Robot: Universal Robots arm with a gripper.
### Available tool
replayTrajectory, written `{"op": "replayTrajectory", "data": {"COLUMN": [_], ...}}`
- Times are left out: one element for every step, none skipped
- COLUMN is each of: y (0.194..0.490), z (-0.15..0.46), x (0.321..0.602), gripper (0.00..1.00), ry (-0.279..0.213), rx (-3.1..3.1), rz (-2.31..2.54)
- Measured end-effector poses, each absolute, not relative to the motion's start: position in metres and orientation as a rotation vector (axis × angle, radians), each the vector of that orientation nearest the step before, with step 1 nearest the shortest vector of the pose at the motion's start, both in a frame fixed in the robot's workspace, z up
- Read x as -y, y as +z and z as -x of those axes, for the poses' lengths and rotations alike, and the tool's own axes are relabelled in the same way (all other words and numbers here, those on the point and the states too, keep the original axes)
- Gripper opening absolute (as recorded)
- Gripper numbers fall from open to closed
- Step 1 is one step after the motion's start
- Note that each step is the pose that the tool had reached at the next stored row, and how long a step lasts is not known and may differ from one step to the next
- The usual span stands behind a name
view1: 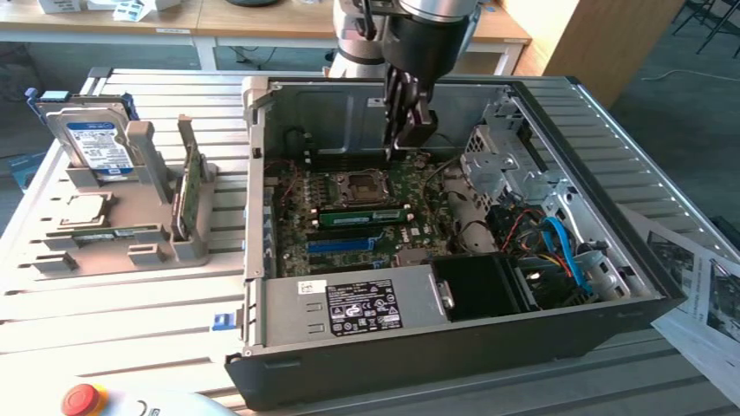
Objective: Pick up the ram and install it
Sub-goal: 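Insert the ram into the slot, then press down the ram until it locks into place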
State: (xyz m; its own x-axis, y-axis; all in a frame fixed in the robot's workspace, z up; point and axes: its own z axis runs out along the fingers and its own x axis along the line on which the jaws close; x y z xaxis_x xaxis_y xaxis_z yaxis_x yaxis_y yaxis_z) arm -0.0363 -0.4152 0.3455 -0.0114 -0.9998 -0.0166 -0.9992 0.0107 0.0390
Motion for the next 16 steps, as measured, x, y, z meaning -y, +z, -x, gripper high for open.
{"op": "replayTrajectory", "data": {"y": [0.3464,0.3474,0.3482,0.3486,0.3485,0.3485,0.35,0.3512,0.3513,0.3514,0.3514,0.3515,0.3515,0.3516,0.3516,0.3517], "z": [0.0363,0.0363,0.0363,0.0363,0.0363,0.0363,0.0363,0.0363,0.0363,0.0363,0.0363,0.0363,0.0363,0.0363,0.0363,0.0363], "x": [0.4152,0.4152,0.4151,0.4152,0.4151,0.4151,0.4152,0.4152,0.4151,0.4152,0.4152,0.4152,0.4152,0.4152,0.4151,0.4152], "gripper": [0.37,0.37,0.37,0.37,0.37,0.37,0.37,0.37,0.37,0.37,0.37,0.37,0.37,0.37,0.37,0.37], "ry": [-0.062,-0.062,-0.062,-0.062,-0.062,-0.062,-0.062,-0.062,-0.062,-0.062,-0.062,-0.062,-0.062,-0.062,-0.062,-0.062], "rx": [2.222,2.222,2.222,2.222,2.222,2.222,2.222,2.222,2.222,2.222,2.222,2.222,2.222,2.222,2.222,2.222], "rz": [-2.198,-2.198,-2.198,-2.198,-2.198,-2.198,-2.198,-2.198,-2.198,-2.198,-2.198,-2.198,-2.198,-2.198,-2.198,-2.198]}}
